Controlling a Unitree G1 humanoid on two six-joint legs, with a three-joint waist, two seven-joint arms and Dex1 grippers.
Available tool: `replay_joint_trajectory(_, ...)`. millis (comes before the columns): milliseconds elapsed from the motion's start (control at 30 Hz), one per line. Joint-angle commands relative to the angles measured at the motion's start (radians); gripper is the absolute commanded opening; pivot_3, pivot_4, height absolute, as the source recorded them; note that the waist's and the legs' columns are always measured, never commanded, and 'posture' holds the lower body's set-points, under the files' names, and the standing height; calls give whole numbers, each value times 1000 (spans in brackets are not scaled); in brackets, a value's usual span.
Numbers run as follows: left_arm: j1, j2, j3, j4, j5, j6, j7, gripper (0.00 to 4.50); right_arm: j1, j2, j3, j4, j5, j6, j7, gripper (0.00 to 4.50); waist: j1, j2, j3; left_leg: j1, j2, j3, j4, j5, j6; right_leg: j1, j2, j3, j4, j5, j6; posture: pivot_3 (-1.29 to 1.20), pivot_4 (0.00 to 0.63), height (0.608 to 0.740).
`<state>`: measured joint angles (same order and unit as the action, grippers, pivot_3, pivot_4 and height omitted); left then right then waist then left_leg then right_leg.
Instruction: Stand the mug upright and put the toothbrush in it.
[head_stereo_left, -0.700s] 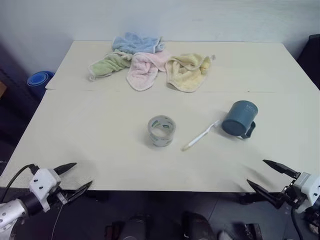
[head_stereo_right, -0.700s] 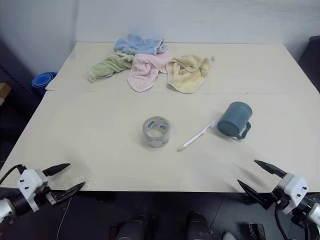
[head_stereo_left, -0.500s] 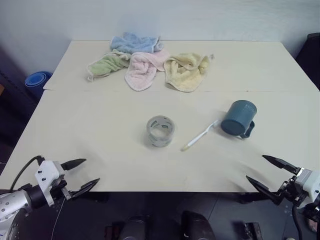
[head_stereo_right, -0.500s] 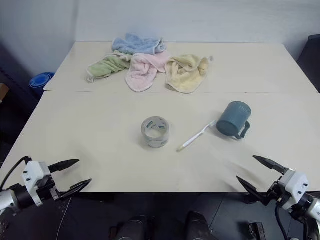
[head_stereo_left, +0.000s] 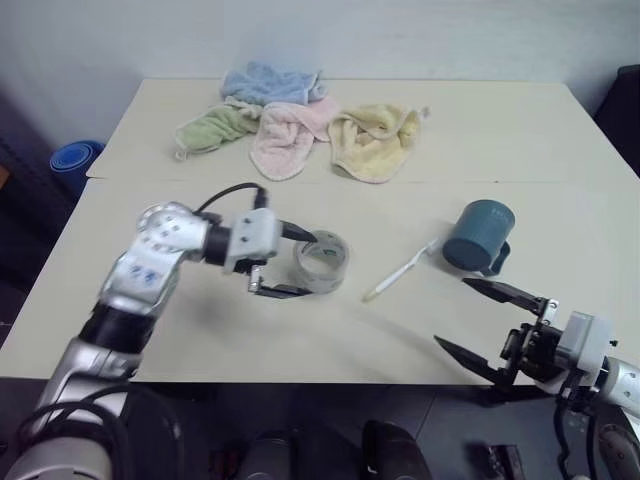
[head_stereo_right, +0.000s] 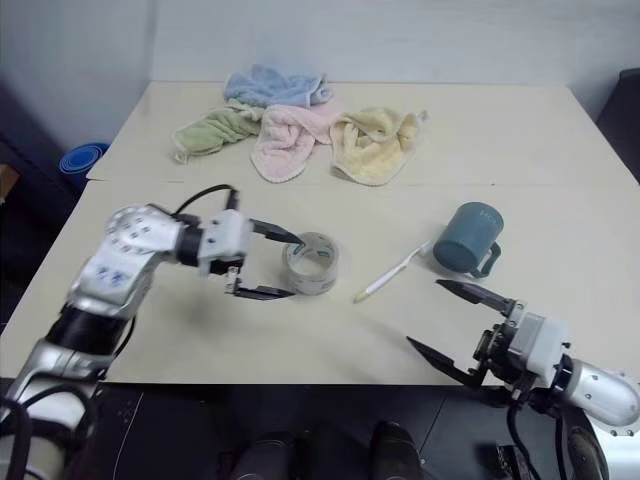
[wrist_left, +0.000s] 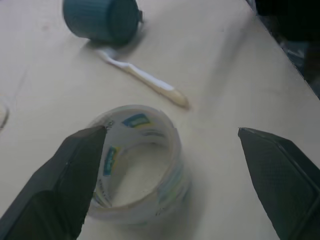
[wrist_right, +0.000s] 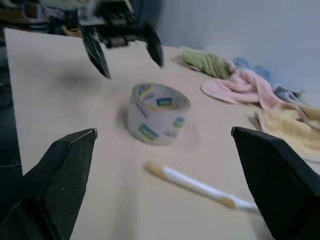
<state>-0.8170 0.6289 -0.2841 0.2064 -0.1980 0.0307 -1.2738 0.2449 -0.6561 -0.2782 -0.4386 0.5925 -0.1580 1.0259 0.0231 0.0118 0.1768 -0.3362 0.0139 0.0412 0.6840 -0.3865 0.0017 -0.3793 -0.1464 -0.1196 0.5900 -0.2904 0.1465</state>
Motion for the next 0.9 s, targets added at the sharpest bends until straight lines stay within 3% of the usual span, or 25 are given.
replay_joint_trajectory(33, -101, -36, -90, 178, 108, -101, -98, 4473, -6, 10, -4, -44, 7, 27, -41, 4500, 2, -1, 1, 0, 0, 0, 0, 0, 0, 0, 0, 0, 0, 0, 0, 0, 150, 740)
replay_joint_trajectory(167, -169, -80, -163, 304, 196, -137, -156, 3943, -2, 16, -13, -45, -9, 32, -65, 4500, 3, -4, 2, -1, 0, 0, 0, 0, 0, 0, 0, 0, 0, 1, 1, 0, 150, 740)
replay_joint_trajectory(400, -183, -133, -138, 366, 234, -185, -114, 1926, 22, 55, -50, 66, -24, -51, -33, 4500, 3, -6, 4, -1, 0, 0, 1, 0, 1, 0, 0, 0, 0, 1, 1, 0, 150, 740)
replay_joint_trajectory(567, -81, -88, -5, 266, 141, -122, -65, 502, 14, 84, -33, 218, -39, -154, 44, 4500, -1, -6, 4, 0, 0, 0, 1, 0, 1, 0, -1, 0, 1, 1, 1, 0, 150, 740)
replay_joint_trajectory(667, 0, -47, 124, 156, 57, 18, 10, 330, -4, 96, -18, 287, -39, -193, 83, 4500, -3, -5, 4, 0, 1, -1, 1, 0, 1, 0, -1, 0, 2, 1, 1, 0, 150, 740)
replay_joint_trajectory(900, 319, 125, 542, -175, 4, 525, 381, 325, -48, 125, 10, 392, -25, -251, 159, 4500, -24, -5, 5, 0, 2, -3, 2, 0, 1, 0, -1, 0, 4, 1, 1, 0, 150, 740)
